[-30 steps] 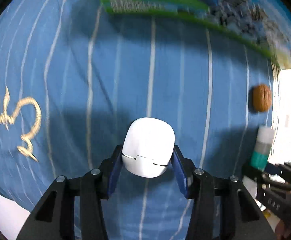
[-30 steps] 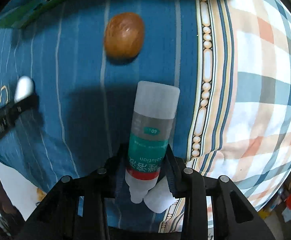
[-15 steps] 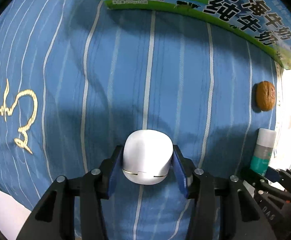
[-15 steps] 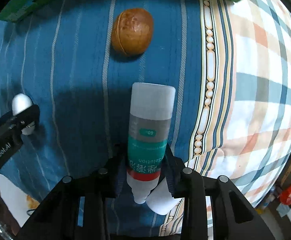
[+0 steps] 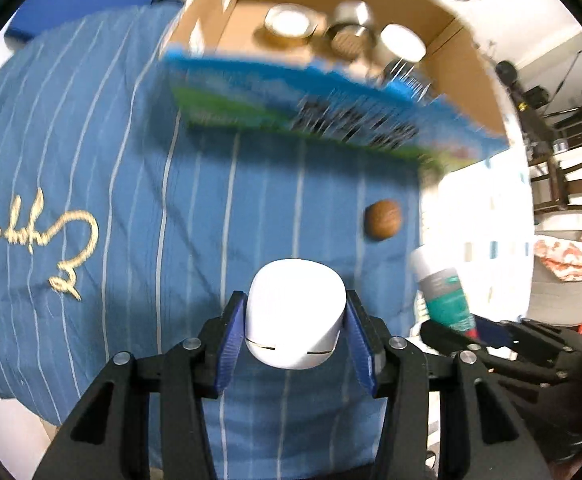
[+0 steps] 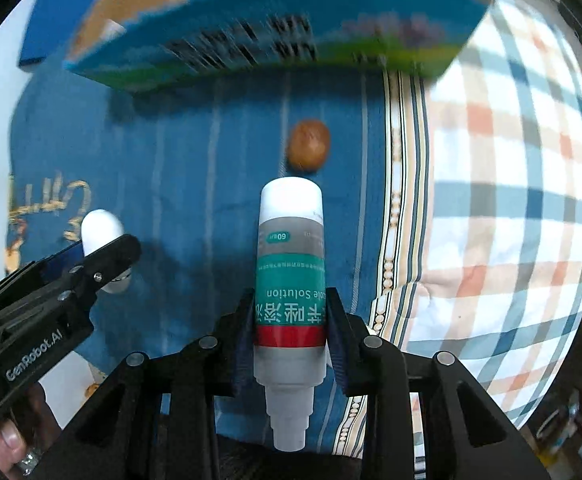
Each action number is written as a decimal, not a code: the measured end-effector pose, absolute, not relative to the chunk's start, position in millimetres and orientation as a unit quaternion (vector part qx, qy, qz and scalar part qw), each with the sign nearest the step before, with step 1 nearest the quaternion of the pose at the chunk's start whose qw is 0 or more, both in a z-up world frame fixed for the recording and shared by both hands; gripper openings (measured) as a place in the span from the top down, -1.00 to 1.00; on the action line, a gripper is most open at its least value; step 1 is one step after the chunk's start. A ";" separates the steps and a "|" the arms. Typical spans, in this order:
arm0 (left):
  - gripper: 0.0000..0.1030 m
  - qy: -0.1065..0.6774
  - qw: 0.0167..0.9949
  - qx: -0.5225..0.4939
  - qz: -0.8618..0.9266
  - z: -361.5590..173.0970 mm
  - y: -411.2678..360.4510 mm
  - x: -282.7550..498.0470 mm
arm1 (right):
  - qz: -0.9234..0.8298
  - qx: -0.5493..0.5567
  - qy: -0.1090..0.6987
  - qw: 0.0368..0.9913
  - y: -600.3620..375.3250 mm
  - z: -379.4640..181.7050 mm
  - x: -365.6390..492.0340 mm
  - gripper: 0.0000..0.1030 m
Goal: Organize rigid objects
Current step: 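Carry the white case and spray bottle into the box and open both grippers, then lift both tools out of the box and back over the bedspread, then grasp the walnut with the left gripper while the right grasps the white cap, then carry the walnut and white cap into the box and open both grippers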
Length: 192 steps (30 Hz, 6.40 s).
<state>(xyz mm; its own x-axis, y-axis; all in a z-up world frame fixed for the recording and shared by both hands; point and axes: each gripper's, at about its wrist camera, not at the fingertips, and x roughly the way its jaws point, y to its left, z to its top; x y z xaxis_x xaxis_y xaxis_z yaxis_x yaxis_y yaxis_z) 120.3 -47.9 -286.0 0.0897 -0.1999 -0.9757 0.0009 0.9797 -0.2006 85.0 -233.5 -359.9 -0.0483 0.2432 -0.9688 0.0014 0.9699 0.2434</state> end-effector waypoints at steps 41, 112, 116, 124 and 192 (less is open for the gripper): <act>0.12 0.760 0.644 -0.079 -0.042 -388.6 -8.8 431.0 | 0.053 0.114 0.687 0.716 -207.7 -411.6 385.3 0.33; -0.99 0.510 0.860 -0.002 -0.039 -133.9 -18.6 222.7 | 0.012 0.042 0.547 0.836 -248.8 -188.4 174.0 -1.00; -0.99 0.536 0.844 0.000 -0.034 -161.2 -18.7 205.8 | 0.006 0.069 0.591 0.804 -259.0 -228.4 155.9 -1.00; -0.99 0.642 0.766 0.031 -0.011 -269.9 -26.5 168.5 | -0.026 0.208 0.742 0.637 -283.8 -397.5 100.7 -0.99; 0.43 0.557 0.825 -0.023 -0.097 -144.1 -75.0 197.7 | 0.052 0.080 0.599 0.795 -278.4 -210.5 146.7 0.34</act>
